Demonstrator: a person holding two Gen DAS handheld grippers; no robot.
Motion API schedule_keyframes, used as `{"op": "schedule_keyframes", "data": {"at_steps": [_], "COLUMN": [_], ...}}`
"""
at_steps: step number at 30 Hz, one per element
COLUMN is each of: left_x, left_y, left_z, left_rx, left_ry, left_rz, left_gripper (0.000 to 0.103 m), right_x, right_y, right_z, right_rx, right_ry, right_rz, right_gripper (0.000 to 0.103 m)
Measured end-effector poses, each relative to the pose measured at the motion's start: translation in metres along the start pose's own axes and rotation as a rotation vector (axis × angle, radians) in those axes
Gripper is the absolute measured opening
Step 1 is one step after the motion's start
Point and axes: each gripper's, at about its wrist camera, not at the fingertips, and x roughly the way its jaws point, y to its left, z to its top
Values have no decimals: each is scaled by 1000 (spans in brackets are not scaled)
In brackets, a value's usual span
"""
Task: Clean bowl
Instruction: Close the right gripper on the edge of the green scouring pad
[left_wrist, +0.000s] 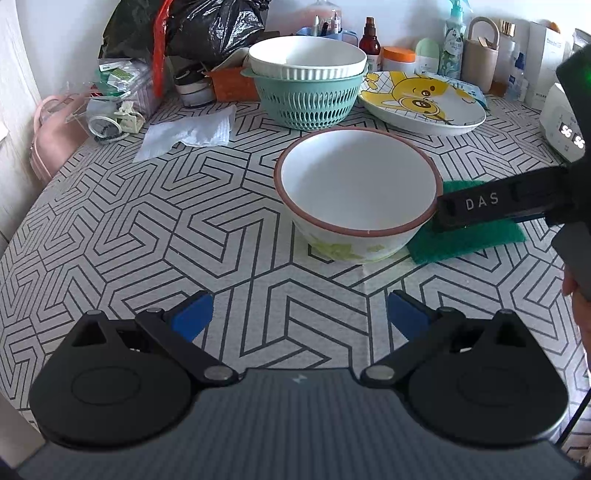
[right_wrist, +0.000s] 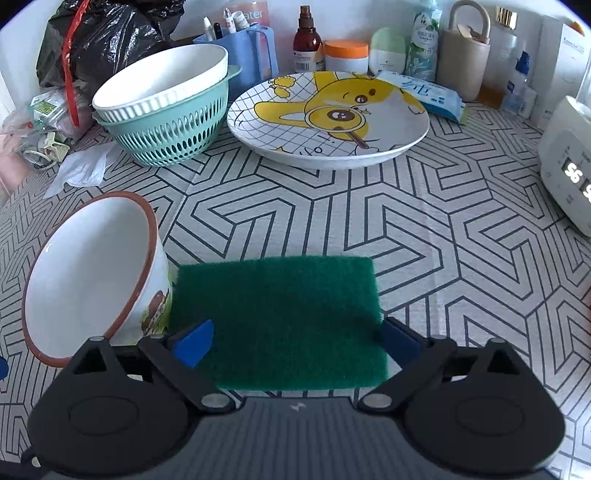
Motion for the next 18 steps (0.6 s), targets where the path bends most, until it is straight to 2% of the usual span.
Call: {"op": "schedule_keyframes", "data": {"at_steps": [4, 6, 10, 13, 16, 18], "left_x": [4, 6, 8, 8, 8, 8], "left_y": [0, 0, 2, 5, 9, 10], "left_z": [1, 0, -1, -1, -2, -1], "left_rx": [-7, -6, -12, -21, -31, -36], "left_ry": [12, 19, 30, 33, 34, 35], "left_rz": [-8, -9, -9, -10, -11, -11], "left_gripper": [103, 103, 103, 103, 103, 103], "right_x": [0, 0, -1, -4, -10, -13], "right_y": [0, 1, 6, 6, 5, 4], "right_z": [-1, -1, -4, -5, -7, -8], "right_rx": [-12, -18, -26, -25, -22, -16], "right_ry": [0, -1, -12, -22, -31, -35], "right_rz": [-3, -9, -39, -39, -30, -24], "right_gripper": [99, 95, 92, 85, 69, 50]}}
